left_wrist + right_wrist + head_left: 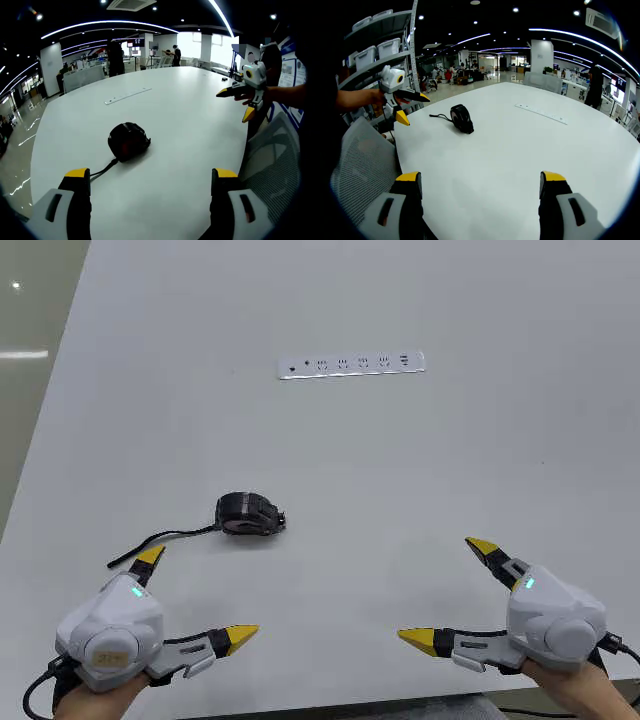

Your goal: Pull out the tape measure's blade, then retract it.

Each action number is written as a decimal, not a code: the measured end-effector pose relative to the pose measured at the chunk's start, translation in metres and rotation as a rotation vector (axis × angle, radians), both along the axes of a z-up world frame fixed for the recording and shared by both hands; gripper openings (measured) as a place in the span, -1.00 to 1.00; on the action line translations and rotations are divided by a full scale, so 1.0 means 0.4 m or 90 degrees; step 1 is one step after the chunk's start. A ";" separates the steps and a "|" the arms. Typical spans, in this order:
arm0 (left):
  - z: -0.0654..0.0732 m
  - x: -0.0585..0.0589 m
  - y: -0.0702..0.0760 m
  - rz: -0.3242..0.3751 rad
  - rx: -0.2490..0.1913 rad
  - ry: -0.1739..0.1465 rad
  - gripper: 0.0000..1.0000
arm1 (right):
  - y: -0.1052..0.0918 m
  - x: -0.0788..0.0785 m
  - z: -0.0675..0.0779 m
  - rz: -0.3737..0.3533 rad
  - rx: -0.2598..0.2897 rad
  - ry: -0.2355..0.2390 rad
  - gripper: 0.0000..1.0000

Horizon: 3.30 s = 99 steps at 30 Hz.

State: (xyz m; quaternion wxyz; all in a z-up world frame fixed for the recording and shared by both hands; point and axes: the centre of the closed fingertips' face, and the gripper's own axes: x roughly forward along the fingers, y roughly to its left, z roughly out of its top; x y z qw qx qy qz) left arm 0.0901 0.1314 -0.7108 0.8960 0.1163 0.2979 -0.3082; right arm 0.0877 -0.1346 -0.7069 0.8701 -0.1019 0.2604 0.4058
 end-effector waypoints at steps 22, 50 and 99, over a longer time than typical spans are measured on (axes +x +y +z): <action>0.002 0.019 0.000 -0.007 0.010 -0.001 0.97 | 0.006 0.017 0.003 0.007 -0.005 -0.004 1.00; -0.005 0.080 0.021 -0.064 0.046 -0.002 0.94 | 0.031 0.071 -0.009 0.094 -0.043 -0.002 0.98; -0.110 0.200 0.005 -0.281 0.162 0.055 0.41 | 0.173 0.229 -0.077 0.321 -0.087 -0.038 0.47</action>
